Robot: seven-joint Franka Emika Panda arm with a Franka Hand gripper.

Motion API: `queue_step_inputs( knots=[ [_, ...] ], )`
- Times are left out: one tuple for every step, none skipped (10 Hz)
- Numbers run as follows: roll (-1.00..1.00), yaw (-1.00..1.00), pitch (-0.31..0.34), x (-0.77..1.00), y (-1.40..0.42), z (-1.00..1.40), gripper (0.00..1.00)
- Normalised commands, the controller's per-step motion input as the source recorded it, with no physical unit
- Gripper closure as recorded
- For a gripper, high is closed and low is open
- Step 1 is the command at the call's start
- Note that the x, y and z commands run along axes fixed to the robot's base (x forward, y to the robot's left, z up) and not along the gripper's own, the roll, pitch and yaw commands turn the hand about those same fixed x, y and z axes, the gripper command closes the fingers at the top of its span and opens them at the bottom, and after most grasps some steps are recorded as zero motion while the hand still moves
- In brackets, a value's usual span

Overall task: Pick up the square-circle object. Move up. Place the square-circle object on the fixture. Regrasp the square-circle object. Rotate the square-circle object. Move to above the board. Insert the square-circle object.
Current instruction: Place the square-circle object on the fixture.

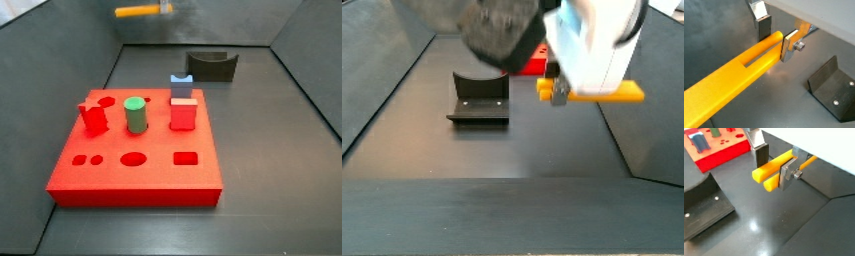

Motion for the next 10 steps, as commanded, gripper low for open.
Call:
queue_step_inputs(
  knots=[
    [0.07,0.01,0.109,-0.02,0.00,0.64,1.00],
    [0.06,0.01,0.110,-0.01,0.00,0.51,1.00],
    [0.05,0.01,0.118,-0.01,0.00,0.37,1.00],
    [0.05,0.01,0.126,0.00,0.01,0.18,1.00],
    [0.04,1.00,0.064,0.56,-1.00,0.22,1.00],
    [0.05,1.00,0.065,0.57,-1.00,0.20,1.00],
    [0.05,1.00,0.073,0.55,-1.00,0.20,1.00],
    [0.05,1.00,0.085,0.55,-1.00,0.19,1.00],
    [0.06,1.00,0.095,0.55,-1.00,0.19,1.00],
    [0.06,1.00,0.105,0.55,-1.00,0.19,1.00]
  ],
)
